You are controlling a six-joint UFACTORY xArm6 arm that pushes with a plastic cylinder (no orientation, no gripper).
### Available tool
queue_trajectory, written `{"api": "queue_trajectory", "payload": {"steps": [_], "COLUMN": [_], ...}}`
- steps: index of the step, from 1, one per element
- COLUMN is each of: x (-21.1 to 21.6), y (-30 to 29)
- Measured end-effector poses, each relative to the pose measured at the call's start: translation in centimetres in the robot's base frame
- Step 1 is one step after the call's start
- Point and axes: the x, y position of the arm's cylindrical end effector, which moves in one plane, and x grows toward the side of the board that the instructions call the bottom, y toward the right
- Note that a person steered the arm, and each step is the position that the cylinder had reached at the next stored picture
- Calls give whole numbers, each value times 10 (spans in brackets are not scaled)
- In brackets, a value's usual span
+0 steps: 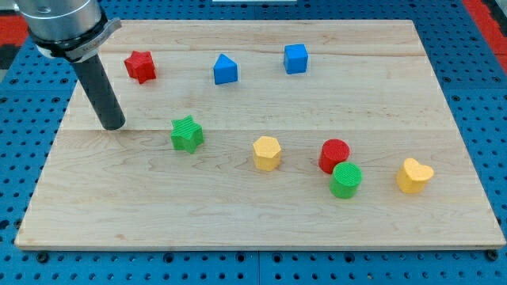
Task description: Push the green star towards the yellow hexagon
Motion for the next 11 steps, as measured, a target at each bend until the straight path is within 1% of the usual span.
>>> {"api": "queue_trajectory", "payload": {"steps": [1, 2, 3, 4, 5, 6, 7, 8, 9, 10, 11], "x": [0, 13, 36, 49, 11, 5, 12, 34, 4, -9, 3], "y": [0, -14, -34, 2, 12, 72, 181, 220, 139, 111, 87]}}
